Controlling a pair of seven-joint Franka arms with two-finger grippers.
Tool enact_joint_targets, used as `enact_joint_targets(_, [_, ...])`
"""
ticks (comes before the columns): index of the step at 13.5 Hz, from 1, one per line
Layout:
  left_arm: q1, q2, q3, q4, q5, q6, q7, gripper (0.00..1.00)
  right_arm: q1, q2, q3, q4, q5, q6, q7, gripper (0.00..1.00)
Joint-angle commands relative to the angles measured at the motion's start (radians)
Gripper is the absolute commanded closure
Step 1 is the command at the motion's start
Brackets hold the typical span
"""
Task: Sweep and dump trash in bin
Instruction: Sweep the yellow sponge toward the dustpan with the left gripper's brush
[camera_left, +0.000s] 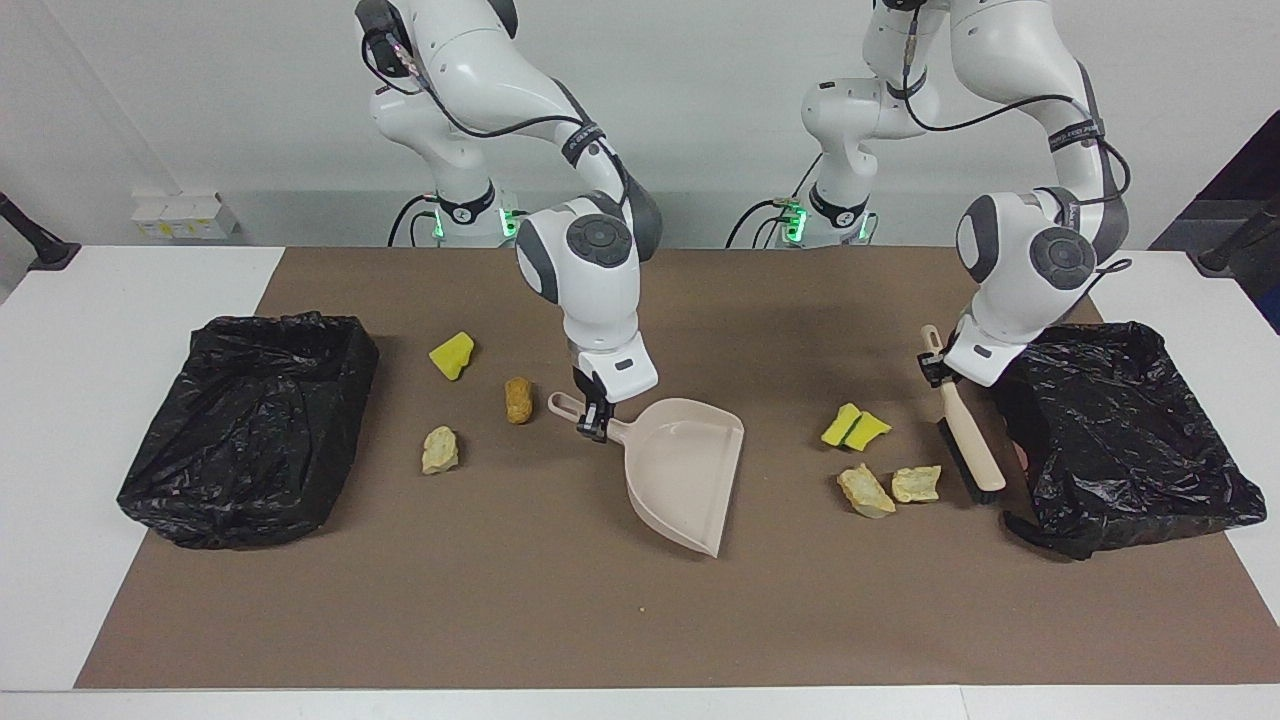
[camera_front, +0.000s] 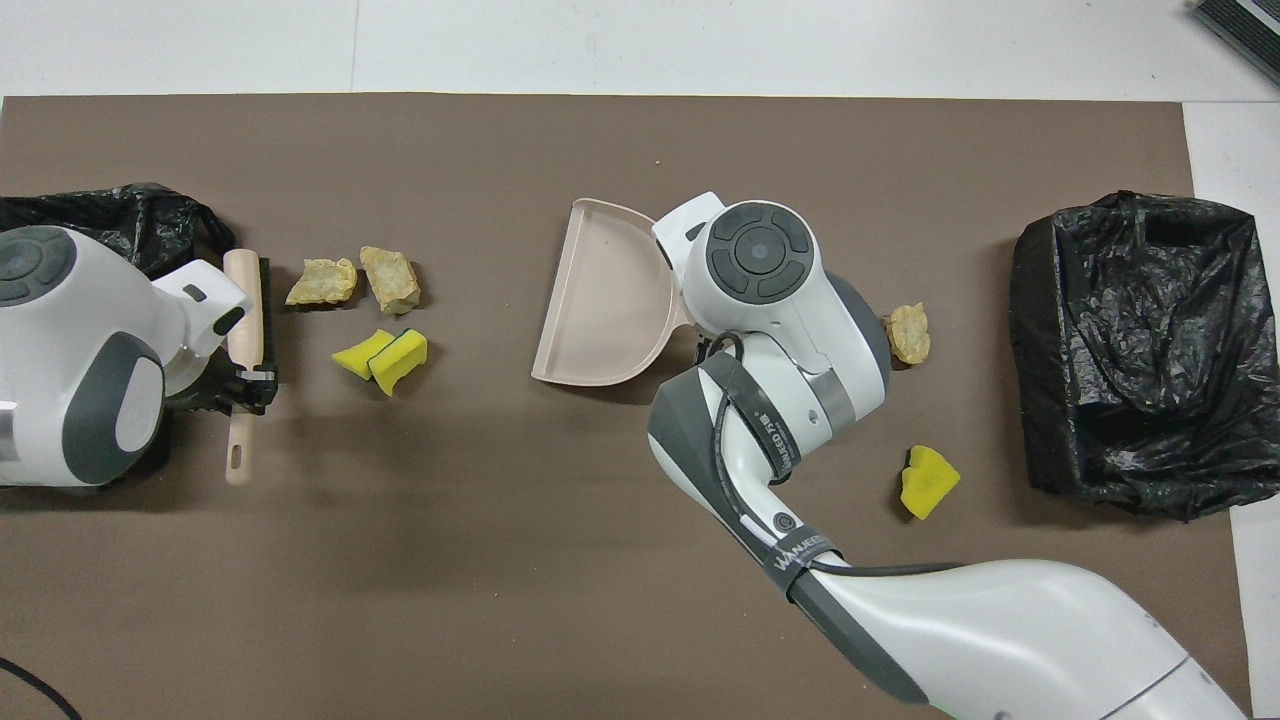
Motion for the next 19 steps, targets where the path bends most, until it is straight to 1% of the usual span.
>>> enact_joint_targets(1, [-0.061, -0.048, -0.001, -0.059, -0.066, -0.005, -0.087, 1.00, -0.002, -0.021, 0.010, -0.024, -0.027, -0.007, -0.128, 1.00])
enact_joint_targets(2, [-0.091, -0.061, -0.001, -0.085, -0.100, -0.007, -0.124, 1.00, -0.001, -0.021, 0.010, -0.024, -0.027, -0.009, -0.158, 1.00])
enact_joint_targets(4, [-0.124, -0.065, -0.002, -0.088, -0.157, -0.013, -0.222, 1.00, 0.007, -0.024, 0.010, -0.027, -0.027, -0.013, -0.195, 1.00])
enact_joint_targets(6, [-0.184, -0.063, -0.002, -0.082, -0.203, 0.002, -0.296, 1.00, 0.010, -0.027, 0.011, -0.029, -0.023, -0.009, -0.202, 1.00])
enact_joint_targets(8, [-0.239, -0.057, -0.002, -0.074, -0.266, 0.053, -0.310, 1.00, 0.012, -0.018, 0.011, -0.030, -0.019, 0.009, -0.212, 1.00])
enact_joint_targets(12, [-0.368, -0.057, -0.004, -0.074, -0.312, 0.116, -0.296, 1.00, 0.019, -0.016, 0.011, -0.033, -0.008, 0.016, -0.209, 1.00])
enact_joint_targets(14, [-0.420, -0.043, -0.008, -0.045, -0.312, 0.140, -0.293, 1.00, 0.019, -0.016, 0.010, -0.033, -0.007, 0.016, -0.208, 1.00])
enact_joint_targets(16, [-0.430, -0.032, -0.021, -0.007, -0.312, 0.101, -0.273, 1.00, 0.019, -0.016, 0.011, -0.033, -0.007, 0.016, -0.209, 1.00])
enact_joint_targets(19, [-0.407, -0.052, -0.010, 0.047, -0.280, -0.019, -0.169, 1.00, 0.016, -0.016, 0.010, -0.033, -0.007, 0.016, -0.215, 1.00])
